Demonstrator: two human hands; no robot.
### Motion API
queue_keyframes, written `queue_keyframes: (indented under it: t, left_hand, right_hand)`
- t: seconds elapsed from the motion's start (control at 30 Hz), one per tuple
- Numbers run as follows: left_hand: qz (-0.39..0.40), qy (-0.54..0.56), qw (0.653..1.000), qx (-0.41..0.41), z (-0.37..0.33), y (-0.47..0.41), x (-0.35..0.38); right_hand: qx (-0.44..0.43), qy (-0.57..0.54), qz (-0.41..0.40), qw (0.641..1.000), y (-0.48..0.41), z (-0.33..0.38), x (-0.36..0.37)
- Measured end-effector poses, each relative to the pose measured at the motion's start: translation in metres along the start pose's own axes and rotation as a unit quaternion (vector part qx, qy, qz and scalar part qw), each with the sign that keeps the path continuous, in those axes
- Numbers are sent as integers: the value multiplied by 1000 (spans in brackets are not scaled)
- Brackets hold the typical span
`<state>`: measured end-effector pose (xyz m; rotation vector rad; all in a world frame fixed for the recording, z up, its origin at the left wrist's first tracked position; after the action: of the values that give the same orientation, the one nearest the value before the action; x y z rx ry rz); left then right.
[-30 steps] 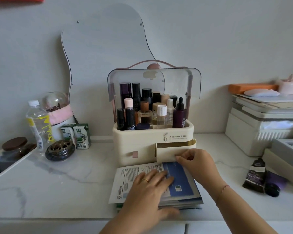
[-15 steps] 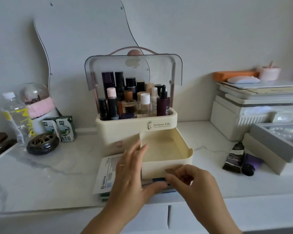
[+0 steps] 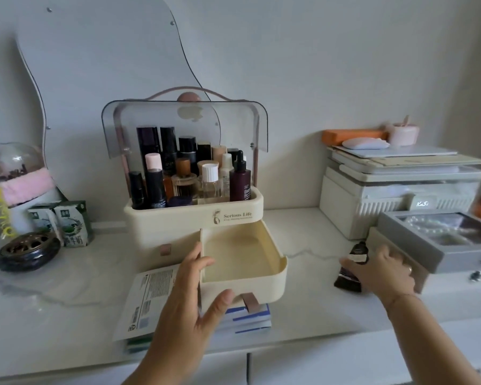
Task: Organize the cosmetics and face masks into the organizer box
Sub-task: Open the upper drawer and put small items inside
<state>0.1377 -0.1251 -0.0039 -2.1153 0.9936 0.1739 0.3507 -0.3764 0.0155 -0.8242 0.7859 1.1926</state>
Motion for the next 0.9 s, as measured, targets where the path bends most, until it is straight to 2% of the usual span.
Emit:
queue_keyframes:
  t: [0.13, 0.3, 0.47, 0.6, 0.7, 0.8, 0.9]
  left_hand:
    - [-3, -2, 1000, -8, 1, -3, -1]
    - [-2, -7, 1000, -5, 2, -5, -2]
    - [3, -2, 1000, -15, -2, -6, -3]
    - [19, 7, 999, -26, 0, -6, -1]
    - [31, -1, 999, -28, 2, -5, -1]
    - [39, -8, 999, -26, 2, -5, -2]
    - [42, -11, 999, -25, 4, -6, -1]
  right_hand:
    - [-41, 34, 40, 998, -11, 9, 6]
    - [-78, -11, 88, 993, -10, 16, 14]
    - [-137, 7, 116, 984, 1, 23, 21]
    - [-156, -31, 113, 981, 6, 27, 23]
    - [-169, -99, 161, 967, 14, 43, 9]
    - [-169, -247, 216, 930, 33, 72, -25]
    - [-167, -379, 393, 821, 53, 103, -55]
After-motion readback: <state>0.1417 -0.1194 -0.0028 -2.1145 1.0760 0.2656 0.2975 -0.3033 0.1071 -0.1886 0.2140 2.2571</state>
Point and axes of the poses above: each hand's wrist, its own y-axis away from the middle knuckle, its own x-axis out of the palm, z = x × y, the point moved 1 cm from there along -y, towards the middle knuckle, and after that the axes turned 5 degrees about -z, right-handed, at the moved point
